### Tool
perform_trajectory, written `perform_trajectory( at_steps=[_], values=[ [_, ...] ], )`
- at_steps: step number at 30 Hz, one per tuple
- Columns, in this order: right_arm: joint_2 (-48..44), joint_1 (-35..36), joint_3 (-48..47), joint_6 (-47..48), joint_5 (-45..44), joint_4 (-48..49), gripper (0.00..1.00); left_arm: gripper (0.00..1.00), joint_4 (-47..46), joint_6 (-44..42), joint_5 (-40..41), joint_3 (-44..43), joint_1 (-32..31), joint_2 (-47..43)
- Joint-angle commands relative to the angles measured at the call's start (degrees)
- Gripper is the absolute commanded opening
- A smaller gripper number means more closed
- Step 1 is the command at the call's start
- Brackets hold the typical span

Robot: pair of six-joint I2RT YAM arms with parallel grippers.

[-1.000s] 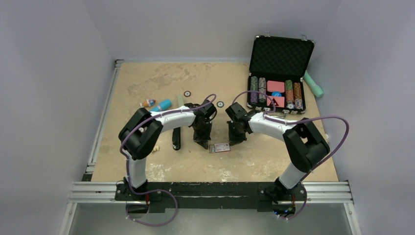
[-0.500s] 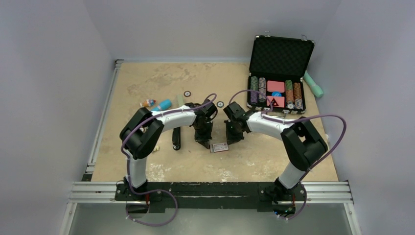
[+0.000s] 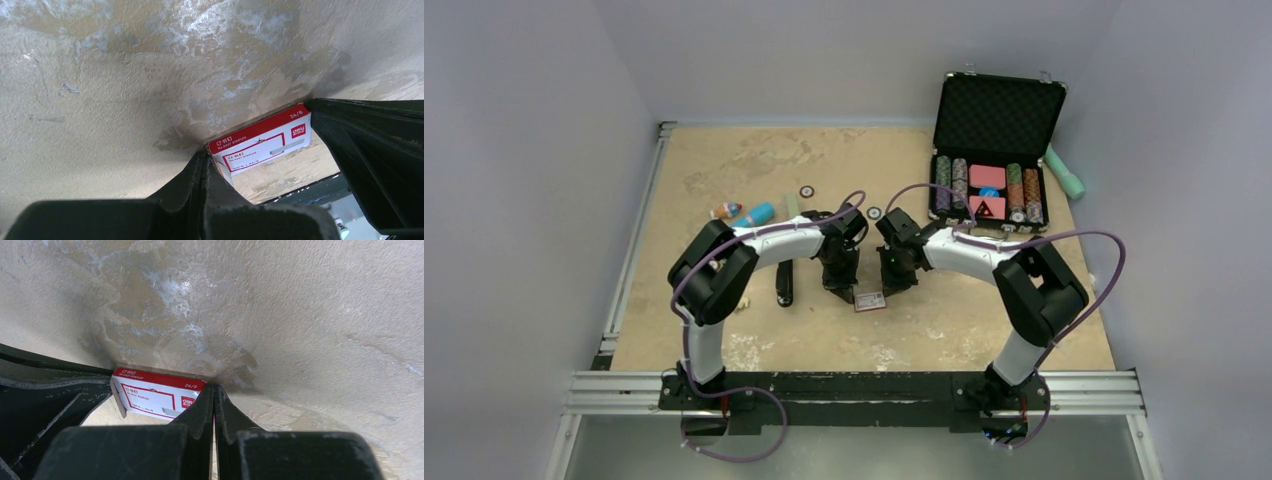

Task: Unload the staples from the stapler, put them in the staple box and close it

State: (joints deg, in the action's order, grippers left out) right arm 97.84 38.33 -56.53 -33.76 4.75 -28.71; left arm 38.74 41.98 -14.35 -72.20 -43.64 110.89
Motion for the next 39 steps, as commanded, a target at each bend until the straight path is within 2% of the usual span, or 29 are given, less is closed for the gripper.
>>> perform_trajectory(
  at_steps=[1,15,19,24,26,30,31,35,39],
  values=[
    [1.1,1.4,-1.3,-0.9,2.1,1.5,0.00,0.00,-3.4,1.4,0.4,1.4,-0.4,-0.8],
    [0.7,2.8,-2.2,-3.1,6.2,2.7,0.00,0.00,-5.2,2.7,0.1,4.0,-0.5,-4.1],
    [0.0,2.7,-4.1,-1.6,4.1,-0.4,0.02,0.00,-2.2,1.7,1.7,4.2,-0.2,-6.4],
    [-2.2,2.4,-7.6,0.2,-0.6,-4.7,0.06,0.00,3.8,-0.8,6.5,3.2,-0.2,-13.4],
    [-3.0,2.4,-9.4,0.6,-1.4,-6.4,0.10,0.01,6.4,-1.9,8.1,1.8,-0.1,-15.8],
    [-3.8,2.4,-12.8,2.0,-3.4,-9.6,0.28,0.37,11.4,-3.6,10.6,-0.6,0.1,-19.2],
    [-3.9,2.4,-13.3,2.3,-4.2,-10.4,0.32,0.43,12.6,-3.9,11.3,-1.2,0.2,-19.8],
    [-6.2,2.2,-13.9,3.3,-4.7,-11.9,0.42,0.57,17.6,-5.0,14.1,-3.1,0.7,-23.4],
    [-11.0,2.2,-16.7,5.0,-4.7,-12.9,0.54,0.61,20.5,-6.1,16.9,-3.9,2.2,-30.6]
  ],
)
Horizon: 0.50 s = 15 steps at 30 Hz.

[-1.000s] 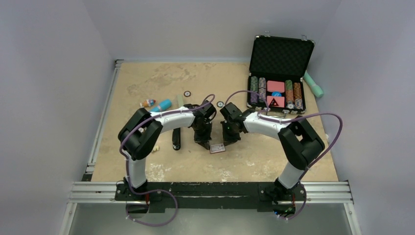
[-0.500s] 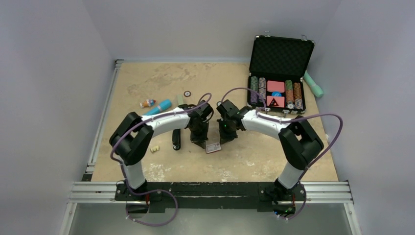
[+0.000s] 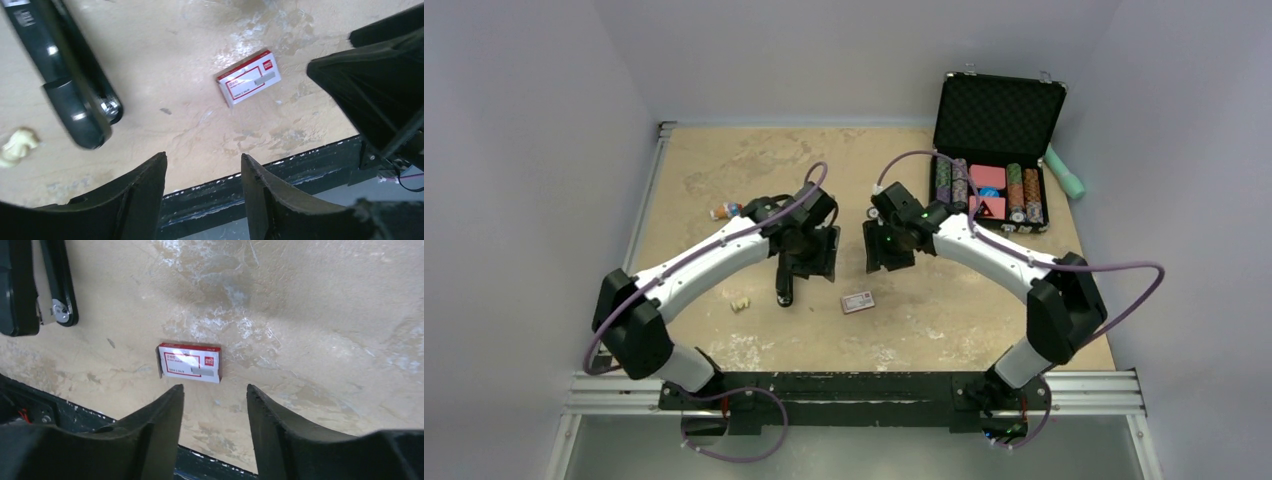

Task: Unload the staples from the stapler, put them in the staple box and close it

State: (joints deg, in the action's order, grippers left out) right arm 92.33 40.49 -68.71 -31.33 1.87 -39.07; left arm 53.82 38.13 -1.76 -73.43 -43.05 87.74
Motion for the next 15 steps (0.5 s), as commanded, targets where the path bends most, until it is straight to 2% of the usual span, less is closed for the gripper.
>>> perform_trajectory(
  at_steps=[1,4,8,9,15],
  values=[
    [-6.7,0.0,-6.2,3.2,-1.8,-3.0,0.60,0.61,6.0,-2.9,4.1,-2.8,2.1,-9.3],
    [-9.1,0.0,-10.8,5.7,-1.8,-3.5,0.72,0.70,7.3,-5.9,3.7,-3.7,2.8,-14.1],
    [-12.3,0.1,-15.7,7.9,-1.8,-2.6,0.81,0.97,9.7,-8.9,7.6,-5.1,2.8,-19.8],
    [-13.2,0.1,-16.2,8.2,-1.7,-2.0,0.83,0.99,9.7,-9.4,9.2,-5.1,2.9,-21.5],
    [-20.2,0.0,-15.4,8.7,-1.2,3.8,0.92,1.00,2.2,-14.3,15.4,0.6,2.9,-32.5]
  ],
)
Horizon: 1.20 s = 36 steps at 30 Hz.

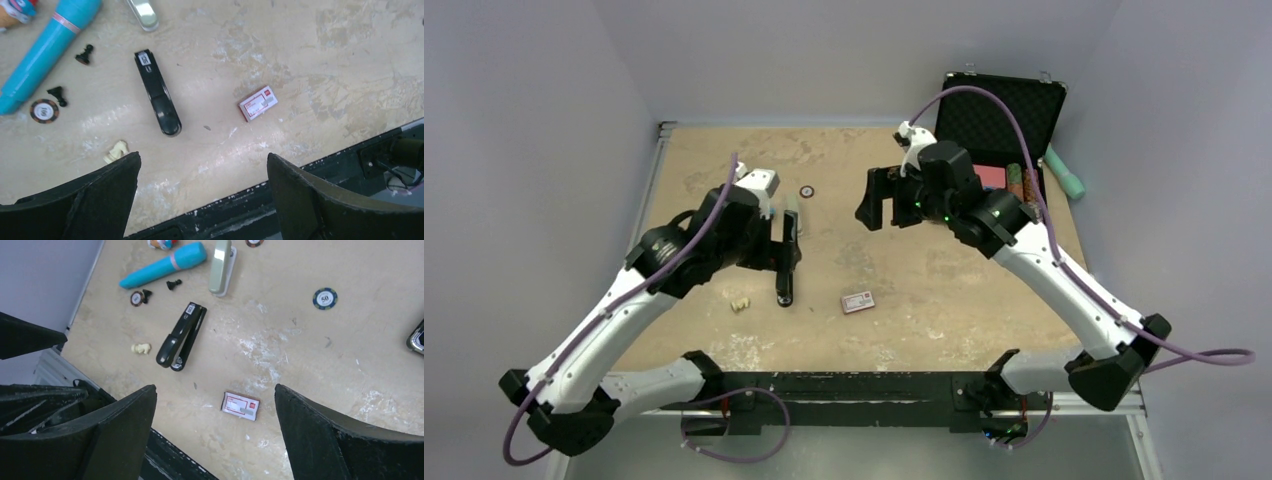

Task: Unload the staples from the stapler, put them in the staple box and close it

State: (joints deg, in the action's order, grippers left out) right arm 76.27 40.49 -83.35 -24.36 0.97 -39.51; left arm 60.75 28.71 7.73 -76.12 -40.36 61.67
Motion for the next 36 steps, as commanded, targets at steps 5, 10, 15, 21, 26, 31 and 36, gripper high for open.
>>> perform_trajectory(
  at_steps=[5,10,15,21,26,31,36],
  values=[
    [-13.9,0.1,6.1,0.5,-4.2,13.0,0.94,1.00,-19.8,-9.7,7.4,17.7,0.1,-20.8],
    [-21.0,0.0,12.1,-1.4,-12.5,18.8,0.96,1.00,-27.6,-14.1,8.8,28.1,0.2,-31.3],
    [-30.2,0.1,22.0,-3.8,-16.8,28.3,0.97,1.00,-25.0,-14.5,10.2,30.7,0.1,-33.5],
    [-39.1,0.0,32.6,-6.3,-17.0,33.3,0.97,1.00,-28.3,-11.3,11.5,37.5,0.2,-39.4],
    [-42.6,0.1,39.7,-8.6,-13.4,30.5,0.98,1.00,-28.8,-8.7,10.7,40.9,0.2,-40.7],
    [-47.3,0.1,46.9,-14.7,-9.6,30.9,0.99,1.00,-29.3,-9.1,10.2,41.3,0.2,-41.1],
    [-49.8,0.1,48.5,-14.3,-7.6,32.3,0.99,1.00,-29.8,-8.6,9.9,42.0,0.2,-41.2]
  ],
)
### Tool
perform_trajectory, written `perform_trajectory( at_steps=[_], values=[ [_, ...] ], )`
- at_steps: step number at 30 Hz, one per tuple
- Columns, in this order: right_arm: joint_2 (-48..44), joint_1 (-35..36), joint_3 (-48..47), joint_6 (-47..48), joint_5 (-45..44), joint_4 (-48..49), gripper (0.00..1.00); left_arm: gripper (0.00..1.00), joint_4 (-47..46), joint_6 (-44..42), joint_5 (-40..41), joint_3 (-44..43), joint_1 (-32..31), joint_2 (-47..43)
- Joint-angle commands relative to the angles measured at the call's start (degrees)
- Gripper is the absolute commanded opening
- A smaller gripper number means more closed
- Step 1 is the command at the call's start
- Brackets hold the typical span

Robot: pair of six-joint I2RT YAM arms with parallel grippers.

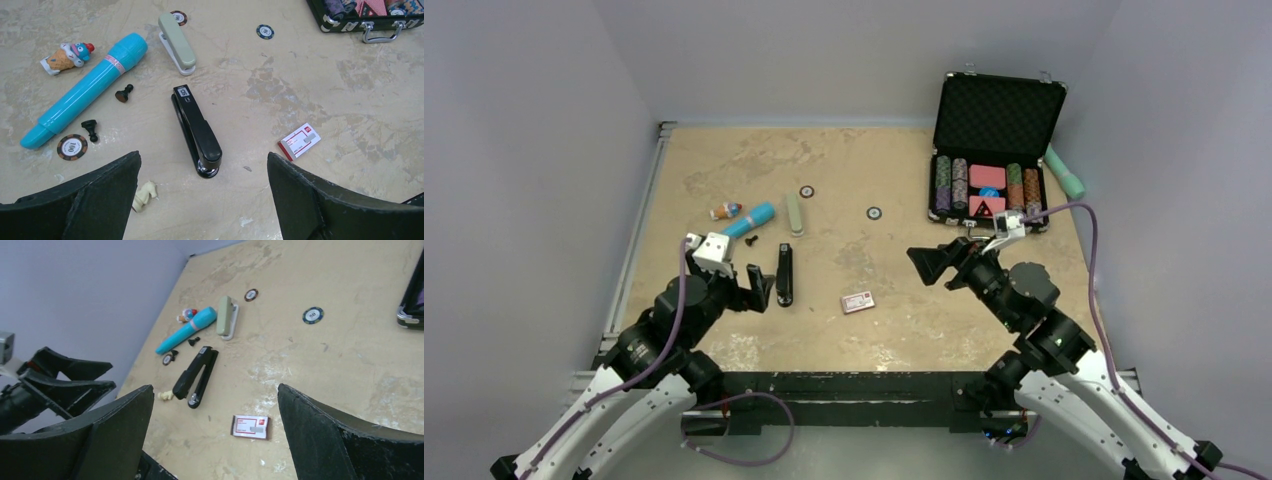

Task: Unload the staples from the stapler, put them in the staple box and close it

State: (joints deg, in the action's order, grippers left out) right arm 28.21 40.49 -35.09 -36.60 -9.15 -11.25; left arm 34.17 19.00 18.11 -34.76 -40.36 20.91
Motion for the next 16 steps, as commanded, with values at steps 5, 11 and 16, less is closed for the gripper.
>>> perform_trajectory(
  at_steps=[5,11,16],
  values=[
    [-0.4,0.0,-0.7,-2.6,2.0,2.2,0.99,1.00,-2.8,1.6,0.1,0.8,0.1,-0.6],
    [-0.3,0.1,-0.3,-2.8,2.5,2.5,0.99,1.00,-2.5,2.4,1.0,1.0,0.2,-0.9],
    [0.9,0.0,-0.8,-3.0,2.1,2.0,0.99,1.00,-2.3,2.9,1.4,1.1,0.1,-0.9]
  ],
)
